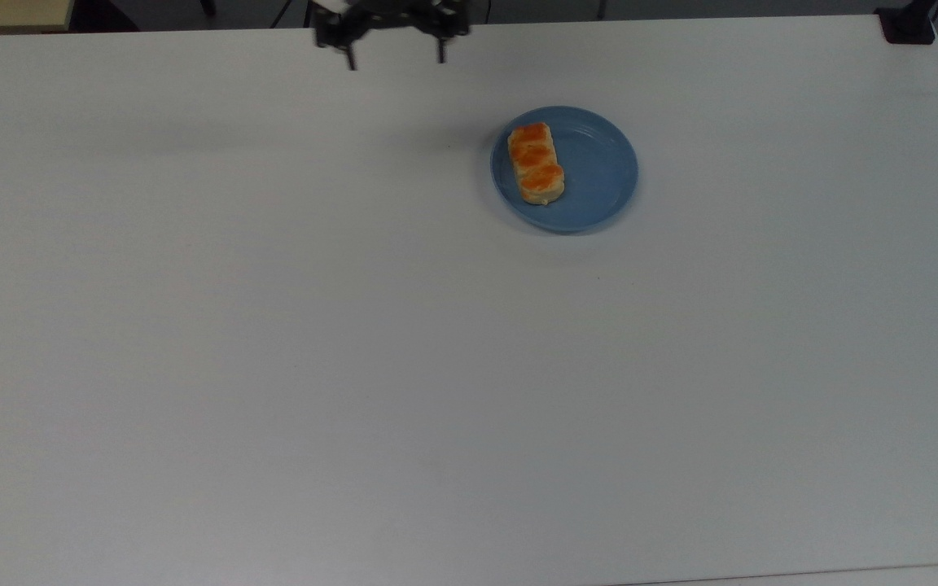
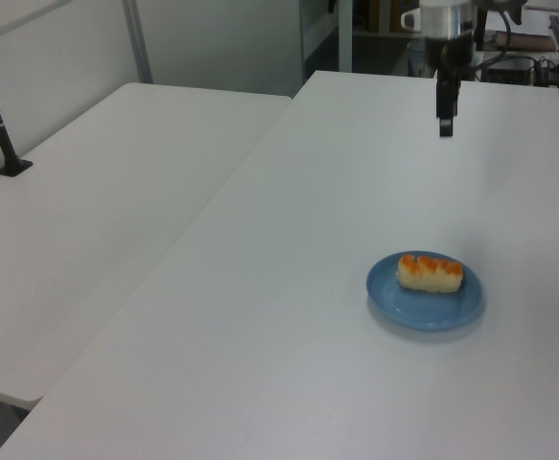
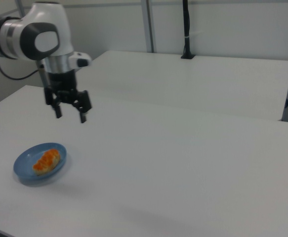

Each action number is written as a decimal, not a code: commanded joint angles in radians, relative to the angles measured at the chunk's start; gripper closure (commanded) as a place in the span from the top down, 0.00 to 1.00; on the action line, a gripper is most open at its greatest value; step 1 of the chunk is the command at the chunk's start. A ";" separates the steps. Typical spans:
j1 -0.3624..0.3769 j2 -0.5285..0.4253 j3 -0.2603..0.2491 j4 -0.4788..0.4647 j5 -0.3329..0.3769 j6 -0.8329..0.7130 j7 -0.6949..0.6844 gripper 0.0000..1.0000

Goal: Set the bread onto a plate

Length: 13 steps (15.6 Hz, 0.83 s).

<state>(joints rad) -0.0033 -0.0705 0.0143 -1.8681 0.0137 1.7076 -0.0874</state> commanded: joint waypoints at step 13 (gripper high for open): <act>-0.124 0.089 -0.039 0.201 -0.001 0.032 -0.072 1.00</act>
<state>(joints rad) -0.1403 0.0245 -0.0066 -1.6843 0.0135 1.7506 -0.1480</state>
